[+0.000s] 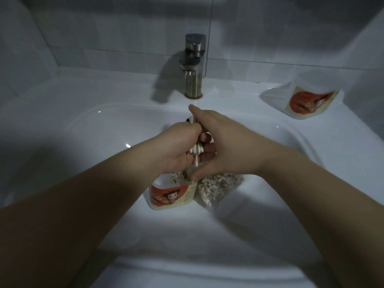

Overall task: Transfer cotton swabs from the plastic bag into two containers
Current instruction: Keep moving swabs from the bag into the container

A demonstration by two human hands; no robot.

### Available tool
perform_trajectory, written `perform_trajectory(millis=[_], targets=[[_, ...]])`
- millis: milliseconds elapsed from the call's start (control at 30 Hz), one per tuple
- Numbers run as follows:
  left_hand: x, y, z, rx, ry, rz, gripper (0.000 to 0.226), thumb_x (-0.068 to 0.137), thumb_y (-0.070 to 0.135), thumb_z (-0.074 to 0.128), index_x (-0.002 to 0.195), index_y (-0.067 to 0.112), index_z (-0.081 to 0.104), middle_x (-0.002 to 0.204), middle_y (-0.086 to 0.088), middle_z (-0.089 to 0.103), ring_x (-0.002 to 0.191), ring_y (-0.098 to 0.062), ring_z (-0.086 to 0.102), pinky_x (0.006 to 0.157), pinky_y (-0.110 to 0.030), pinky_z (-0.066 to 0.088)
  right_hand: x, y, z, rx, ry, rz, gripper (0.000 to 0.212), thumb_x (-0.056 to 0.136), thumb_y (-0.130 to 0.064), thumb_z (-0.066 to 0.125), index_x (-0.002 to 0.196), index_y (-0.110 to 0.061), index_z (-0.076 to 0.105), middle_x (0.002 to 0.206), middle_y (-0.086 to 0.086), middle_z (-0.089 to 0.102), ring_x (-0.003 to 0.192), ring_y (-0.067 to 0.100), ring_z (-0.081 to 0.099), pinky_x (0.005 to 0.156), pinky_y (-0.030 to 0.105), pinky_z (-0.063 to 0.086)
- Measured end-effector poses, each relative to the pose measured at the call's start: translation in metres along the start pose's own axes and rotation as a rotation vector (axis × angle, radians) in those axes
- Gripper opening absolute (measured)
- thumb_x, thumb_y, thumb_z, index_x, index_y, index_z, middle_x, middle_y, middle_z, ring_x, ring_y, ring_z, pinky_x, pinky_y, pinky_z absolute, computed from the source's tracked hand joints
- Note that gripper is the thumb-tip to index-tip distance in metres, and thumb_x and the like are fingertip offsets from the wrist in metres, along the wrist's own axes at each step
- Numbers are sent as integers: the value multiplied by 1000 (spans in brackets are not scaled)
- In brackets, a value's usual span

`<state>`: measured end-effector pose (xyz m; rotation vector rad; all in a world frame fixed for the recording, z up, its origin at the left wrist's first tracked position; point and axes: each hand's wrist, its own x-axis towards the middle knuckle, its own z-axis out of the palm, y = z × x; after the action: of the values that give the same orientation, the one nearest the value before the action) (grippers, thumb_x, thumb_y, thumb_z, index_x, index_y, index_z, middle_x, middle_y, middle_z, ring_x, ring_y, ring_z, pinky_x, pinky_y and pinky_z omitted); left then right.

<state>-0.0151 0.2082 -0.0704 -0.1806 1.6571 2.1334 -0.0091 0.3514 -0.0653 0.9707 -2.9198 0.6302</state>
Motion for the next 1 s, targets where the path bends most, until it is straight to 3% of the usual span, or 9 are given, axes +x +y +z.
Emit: perform_trajectory(millis=[100, 200, 333, 467, 567, 733, 867, 933, 1000], targets=[[0, -1, -1, 12, 22, -11, 25, 106, 10, 42, 87, 10, 59, 60, -4, 57, 51, -15, 65, 48, -26, 55, 3, -1, 2, -90, 63, -11, 119, 68, -50, 88, 160, -15, 23, 147, 2, 48, 130, 18, 49, 109, 33, 42], [-2, -1, 0, 35, 1, -16, 23, 106, 13, 45, 90, 12, 61, 72, -8, 59, 52, -12, 63, 46, -23, 53, 5, -2, 3, -71, 156, -17, 97, 73, -38, 86, 154, -15, 38, 135, 3, 59, 120, 19, 57, 101, 30, 46], [-3, -2, 1, 59, 30, -27, 21, 107, 21, 48, 100, 12, 66, 100, -15, 61, 75, -17, 68, 54, -25, 57, 3, -3, 4, 39, 130, 3, 115, 65, -49, 88, 158, -16, 29, 146, -1, 49, 130, 11, 47, 102, 11, 34], [0, -4, -1, 87, 41, -20, 23, 104, 10, 40, 100, 9, 63, 101, -15, 65, 97, -25, 61, 73, -35, 51, 6, -8, 6, -7, 150, 7, 108, 64, -47, 89, 154, -15, 39, 143, -1, 51, 127, 13, 50, 105, 21, 40], [0, -3, -3, 91, 13, -7, 26, 103, 6, 38, 92, 10, 62, 87, -11, 65, 85, -21, 62, 61, -31, 52, 7, -13, 4, -63, 193, 4, 90, 65, -44, 87, 143, -18, 52, 133, -1, 58, 117, 15, 57, 101, 33, 48], [4, -2, 0, 82, 77, 14, 27, 108, 29, 48, 91, 15, 64, 63, 0, 51, 41, -8, 47, 42, -20, 43, 0, -14, -14, -35, 133, 59, 106, 69, -61, 81, 156, -21, 36, 148, -3, 51, 130, 9, 50, 101, 13, 35], [9, 1, -5, 39, 101, 74, 26, 107, 27, 49, 83, 16, 50, 48, 7, 38, 37, -8, 31, 37, -18, 26, -1, -10, -38, 57, 169, 206, 61, 89, -49, 68, 143, -27, 51, 128, -8, 64, 114, 7, 61, 92, 22, 50], [12, 0, -8, 70, 104, 100, 30, 106, 29, 50, 80, 17, 46, 47, 8, 36, 38, -7, 30, 37, -20, 26, 0, -5, -51, -73, 179, 281, 30, 93, -35, 62, 122, -26, 68, 106, -8, 70, 101, 11, 65, 84, 24, 52], [14, -2, -9, 149, 126, 120, 34, 105, 35, 53, 76, 18, 46, 51, 6, 39, 42, -10, 37, 40, -22, 32, 1, 0, -58, -177, 83, 349, 21, 90, -23, 59, 101, -24, 76, 92, -8, 72, 95, 16, 67, 85, 31, 54]])
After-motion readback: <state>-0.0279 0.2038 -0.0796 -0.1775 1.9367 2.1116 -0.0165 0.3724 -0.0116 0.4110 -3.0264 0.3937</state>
